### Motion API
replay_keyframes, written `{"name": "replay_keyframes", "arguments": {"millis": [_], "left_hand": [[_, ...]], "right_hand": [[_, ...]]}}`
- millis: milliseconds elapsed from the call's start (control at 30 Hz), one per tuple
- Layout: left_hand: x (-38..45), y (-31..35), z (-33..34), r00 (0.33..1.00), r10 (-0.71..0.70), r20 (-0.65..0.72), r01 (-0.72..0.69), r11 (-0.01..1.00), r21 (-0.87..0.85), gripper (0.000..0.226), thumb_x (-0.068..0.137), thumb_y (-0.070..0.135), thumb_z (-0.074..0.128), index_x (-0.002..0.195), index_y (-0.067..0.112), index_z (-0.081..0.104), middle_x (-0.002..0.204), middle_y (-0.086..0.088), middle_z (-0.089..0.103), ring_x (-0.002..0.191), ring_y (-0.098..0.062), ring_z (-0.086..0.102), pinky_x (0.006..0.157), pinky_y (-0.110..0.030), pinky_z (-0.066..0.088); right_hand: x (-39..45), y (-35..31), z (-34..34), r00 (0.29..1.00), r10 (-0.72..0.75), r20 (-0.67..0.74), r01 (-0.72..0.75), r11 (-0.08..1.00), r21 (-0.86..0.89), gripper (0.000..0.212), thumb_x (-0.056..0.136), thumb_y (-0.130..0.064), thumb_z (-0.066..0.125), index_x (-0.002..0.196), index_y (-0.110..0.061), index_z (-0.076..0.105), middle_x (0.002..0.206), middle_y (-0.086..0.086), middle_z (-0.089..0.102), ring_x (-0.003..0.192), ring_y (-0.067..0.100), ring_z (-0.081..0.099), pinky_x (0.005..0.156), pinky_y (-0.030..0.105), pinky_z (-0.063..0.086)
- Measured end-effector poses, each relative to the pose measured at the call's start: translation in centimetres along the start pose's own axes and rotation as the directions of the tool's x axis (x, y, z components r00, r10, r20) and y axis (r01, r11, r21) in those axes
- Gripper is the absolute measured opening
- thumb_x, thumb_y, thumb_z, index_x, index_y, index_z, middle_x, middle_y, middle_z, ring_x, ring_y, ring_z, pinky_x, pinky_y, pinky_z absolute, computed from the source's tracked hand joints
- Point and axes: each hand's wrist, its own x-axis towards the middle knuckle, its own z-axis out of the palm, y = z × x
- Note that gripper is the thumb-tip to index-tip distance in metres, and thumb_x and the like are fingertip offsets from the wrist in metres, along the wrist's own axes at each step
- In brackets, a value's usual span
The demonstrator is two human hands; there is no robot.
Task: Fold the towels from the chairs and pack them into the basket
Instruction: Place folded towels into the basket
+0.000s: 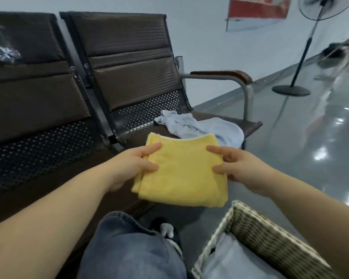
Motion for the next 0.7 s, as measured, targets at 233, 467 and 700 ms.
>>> {"name": "replay_keyframes", "arguments": {"millis": [233,467,700], "left_hand": [[3.4,2.0,10.5,0.975,-0.005,0.223,0.01,1.0,-0.021,0.061,0.089,0.001,0.057,0.135,0.039,0.048,0.134,0.005,0.053,0.112,-0.016,0.056,0.088,-0.03,0.048],[5.2,0.8,19.3,0.908,-0.023,0.418,0.01,0.999,0.033,0.065,0.088,-0.002,0.058,0.133,0.044,0.045,0.135,0.003,0.05,0.118,-0.023,0.053,0.103,-0.043,0.044],[5.5,-3.0,24.2,0.833,-0.125,0.539,-0.021,0.966,0.256,0.07,0.084,0.005,0.064,0.133,0.051,0.043,0.135,0.008,0.042,0.114,-0.016,0.052,0.094,-0.035,0.049]], "right_hand": [[-5.9,4.6,-8.6,0.984,0.1,-0.145,-0.093,0.994,0.054,0.051,0.089,-0.007,0.061,0.129,-0.036,0.051,0.122,-0.004,0.057,0.103,0.013,0.06,0.076,0.027,0.051],[-12.0,9.8,-13.0,0.937,0.181,-0.299,-0.153,0.981,0.116,0.045,0.086,-0.006,0.064,0.113,-0.042,0.058,0.124,-0.003,0.055,0.107,0.018,0.058,0.085,0.038,0.051],[-16.3,17.0,-10.9,0.872,0.279,-0.402,-0.224,0.958,0.179,0.049,0.087,-0.004,0.063,0.115,-0.045,0.057,0.121,-0.012,0.057,0.101,0.008,0.063,0.085,0.032,0.054]]}}
